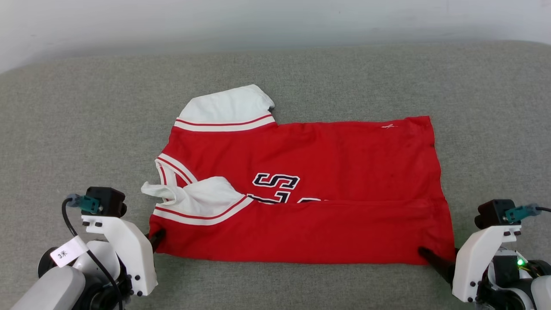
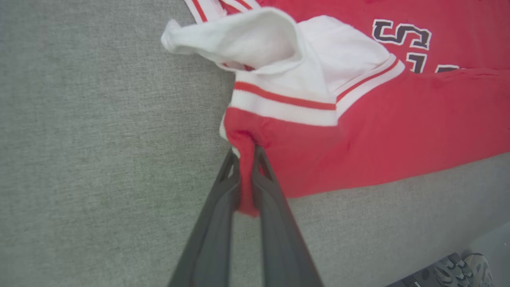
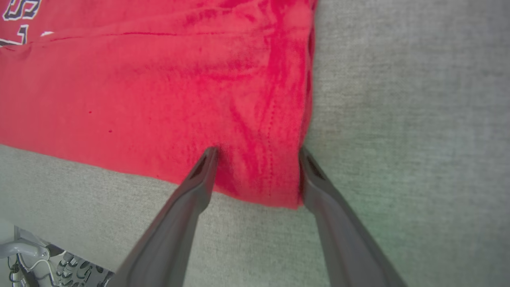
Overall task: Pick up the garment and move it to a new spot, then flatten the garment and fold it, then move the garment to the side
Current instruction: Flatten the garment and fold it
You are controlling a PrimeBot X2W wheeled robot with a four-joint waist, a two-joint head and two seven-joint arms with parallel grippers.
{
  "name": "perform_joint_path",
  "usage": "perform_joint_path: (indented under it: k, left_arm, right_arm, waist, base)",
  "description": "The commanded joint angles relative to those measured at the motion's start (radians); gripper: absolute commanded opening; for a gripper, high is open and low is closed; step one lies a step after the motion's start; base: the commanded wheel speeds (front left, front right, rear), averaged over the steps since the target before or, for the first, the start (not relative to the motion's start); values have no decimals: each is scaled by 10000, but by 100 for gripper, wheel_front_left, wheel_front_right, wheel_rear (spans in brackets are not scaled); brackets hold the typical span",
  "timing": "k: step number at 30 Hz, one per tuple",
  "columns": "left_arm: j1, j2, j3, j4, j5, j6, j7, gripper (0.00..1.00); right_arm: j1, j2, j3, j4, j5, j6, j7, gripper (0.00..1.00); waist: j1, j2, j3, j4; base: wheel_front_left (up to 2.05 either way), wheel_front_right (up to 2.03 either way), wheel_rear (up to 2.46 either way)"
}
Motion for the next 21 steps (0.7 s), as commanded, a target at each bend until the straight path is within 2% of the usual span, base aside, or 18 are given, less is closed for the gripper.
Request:
perform_joint_path:
  k: [1, 2, 3, 4, 6, 14, 21]
  left_arm:
    - [-92, -32, -29, -40, 40, 42, -86, 0]
    - [-88, -37, -24, -35, 50, 46, -117, 0]
    - [-72, -39, -24, -28, 56, 50, -137, 0]
    - [-50, -43, -21, -23, 56, 56, -162, 0]
    - [9, -54, -15, -9, 59, 60, -223, 0]
    - [354, 36, 146, -213, 78, 55, -662, 0]
    - [1518, 241, 289, -583, -101, 442, -960, 0]
  right_arm:
    - [-65, 78, 181, 343, 105, -10, 200, 100]
    - [-115, 111, 218, 437, 168, -8, 231, 100]
    - [-149, 118, 250, 522, 184, -8, 283, 48]
    - [-176, 104, 274, 577, 186, -8, 271, 21]
    - [-210, 82, 325, 669, 223, -7, 289, 0]
    - [-487, -352, 173, 223, 374, -11, -3, 0]
    - [408, -520, 398, -411, 441, -10, 230, 0]
  waist:
    - [-1, 0, 110, 33]
    - [-1, 0, 134, 38]
    - [-1, 0, 151, 42]
    - [-1, 0, 163, 43]
    - [-1, 0, 170, 43]
    - [-1, 0, -192, 3]
    - [-1, 0, -1207, -82]
  base:
    - [0, 0, 0]
    - [0, 0, 0]
    - [0, 0, 0]
    - [0, 0, 0]
    - [0, 0, 0]
    - [0, 0, 0]
    - [0, 0, 0]
